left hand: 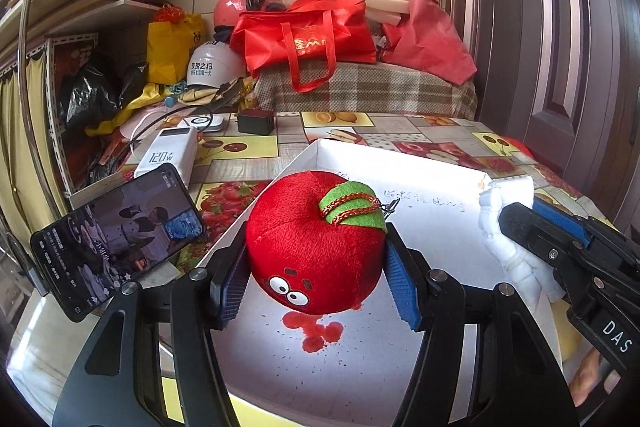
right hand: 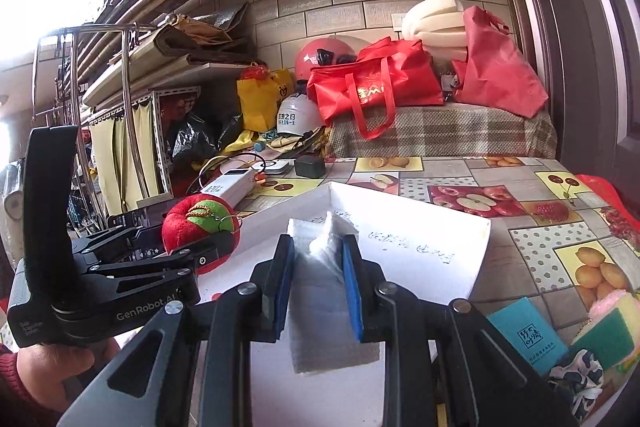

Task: Organize soft objects
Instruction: 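Carry the apple plush with the left tool while the right tool carries the sock over the box, then open the left tool over the box while the right tool releases the sock inside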

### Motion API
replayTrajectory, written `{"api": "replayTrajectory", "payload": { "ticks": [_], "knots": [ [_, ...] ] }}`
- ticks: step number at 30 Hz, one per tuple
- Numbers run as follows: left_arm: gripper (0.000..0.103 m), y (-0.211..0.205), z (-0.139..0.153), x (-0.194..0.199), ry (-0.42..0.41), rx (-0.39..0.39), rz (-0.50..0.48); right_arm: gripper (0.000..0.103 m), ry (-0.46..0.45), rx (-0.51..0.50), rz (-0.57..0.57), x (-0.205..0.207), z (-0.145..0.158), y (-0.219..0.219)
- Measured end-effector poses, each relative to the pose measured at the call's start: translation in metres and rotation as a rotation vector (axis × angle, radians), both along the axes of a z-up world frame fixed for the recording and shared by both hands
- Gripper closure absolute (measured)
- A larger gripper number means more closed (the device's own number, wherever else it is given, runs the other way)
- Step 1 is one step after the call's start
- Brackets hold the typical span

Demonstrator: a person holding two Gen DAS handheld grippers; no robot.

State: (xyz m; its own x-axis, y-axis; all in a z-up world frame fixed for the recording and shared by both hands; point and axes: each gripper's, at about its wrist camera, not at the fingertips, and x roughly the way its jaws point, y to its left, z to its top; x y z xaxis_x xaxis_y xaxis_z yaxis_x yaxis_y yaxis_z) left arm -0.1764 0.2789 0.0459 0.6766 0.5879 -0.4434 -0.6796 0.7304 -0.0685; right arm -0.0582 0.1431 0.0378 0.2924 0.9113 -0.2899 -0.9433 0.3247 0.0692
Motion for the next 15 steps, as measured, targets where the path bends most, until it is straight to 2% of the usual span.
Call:
{"api": "replayTrajectory", "payload": {
  "ticks": [5, 8, 9, 10, 11, 12, 14, 15],
  "knots": [
    [0.042, 0.005, -0.003, 0.008, 0.039, -0.024, -0.01, 0.079, -0.028, -0.024, -0.001, -0.004, 0.001, 0.007],
    [0.04, 0.007, -0.004, 0.009, 0.051, -0.035, -0.004, 0.075, -0.035, -0.047, -0.006, -0.006, 0.0, 0.011],
    [0.039, 0.008, -0.005, 0.009, 0.054, -0.038, 0.005, 0.071, -0.035, -0.055, -0.009, -0.005, 0.0, 0.013],
    [0.036, 0.009, -0.005, 0.009, 0.055, -0.04, 0.014, 0.054, -0.04, -0.055, -0.026, -0.005, 0.0, 0.013],
    [0.031, 0.009, -0.005, 0.008, 0.054, -0.041, 0.023, 0.031, -0.048, -0.047, -0.049, -0.006, 0.0, 0.011],
    [0.028, 0.009, -0.005, 0.007, 0.053, -0.037, 0.032, 0.023, -0.054, -0.034, -0.06, -0.006, 0.001, 0.009],
    [0.006, 0.006, -0.004, 0.006, 0.05, -0.021, 0.041, 0.02, -0.07, -0.013, -0.061, -0.009, 0.003, 0.005],
    [0.004, 0.005, -0.003, 0.005, 0.048, -0.011, 0.05, 0.02, -0.079, -0.009, -0.067, -0.01, 0.003, 0.005]
  ]
}}
